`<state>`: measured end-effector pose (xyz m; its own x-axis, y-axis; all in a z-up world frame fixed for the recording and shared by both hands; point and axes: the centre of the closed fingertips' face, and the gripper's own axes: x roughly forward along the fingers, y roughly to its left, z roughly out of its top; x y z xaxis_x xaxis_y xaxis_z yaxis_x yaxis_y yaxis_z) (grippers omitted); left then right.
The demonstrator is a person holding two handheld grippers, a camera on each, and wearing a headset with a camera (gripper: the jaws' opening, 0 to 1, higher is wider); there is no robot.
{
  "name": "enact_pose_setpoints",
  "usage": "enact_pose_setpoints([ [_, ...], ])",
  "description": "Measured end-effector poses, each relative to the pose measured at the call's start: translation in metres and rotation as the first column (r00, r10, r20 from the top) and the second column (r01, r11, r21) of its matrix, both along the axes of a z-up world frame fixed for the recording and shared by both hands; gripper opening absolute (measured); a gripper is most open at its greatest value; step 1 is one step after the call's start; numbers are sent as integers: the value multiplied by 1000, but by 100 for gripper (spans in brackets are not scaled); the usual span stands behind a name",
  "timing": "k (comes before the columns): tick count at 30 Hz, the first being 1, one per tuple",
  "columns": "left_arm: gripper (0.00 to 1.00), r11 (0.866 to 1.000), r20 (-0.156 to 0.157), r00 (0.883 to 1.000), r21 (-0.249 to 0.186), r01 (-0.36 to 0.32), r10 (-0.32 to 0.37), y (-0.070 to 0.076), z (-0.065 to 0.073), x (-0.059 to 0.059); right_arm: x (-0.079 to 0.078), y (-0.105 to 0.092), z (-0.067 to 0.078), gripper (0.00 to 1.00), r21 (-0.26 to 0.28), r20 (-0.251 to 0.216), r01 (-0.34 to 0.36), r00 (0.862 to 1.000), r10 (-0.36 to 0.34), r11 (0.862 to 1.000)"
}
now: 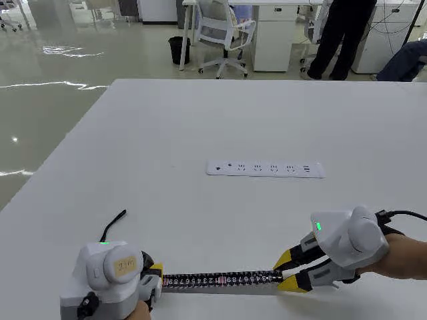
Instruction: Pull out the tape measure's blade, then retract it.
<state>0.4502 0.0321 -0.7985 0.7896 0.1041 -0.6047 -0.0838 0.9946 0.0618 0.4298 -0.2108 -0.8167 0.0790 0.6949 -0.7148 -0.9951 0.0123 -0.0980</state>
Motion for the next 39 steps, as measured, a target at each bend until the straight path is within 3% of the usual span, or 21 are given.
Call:
enact_pose_setpoints([
  [39,57,1000,-13,1000,3,0,0,0,-1,0,1,14,-1,15,-10,6,-19,1000,19,1000],
])
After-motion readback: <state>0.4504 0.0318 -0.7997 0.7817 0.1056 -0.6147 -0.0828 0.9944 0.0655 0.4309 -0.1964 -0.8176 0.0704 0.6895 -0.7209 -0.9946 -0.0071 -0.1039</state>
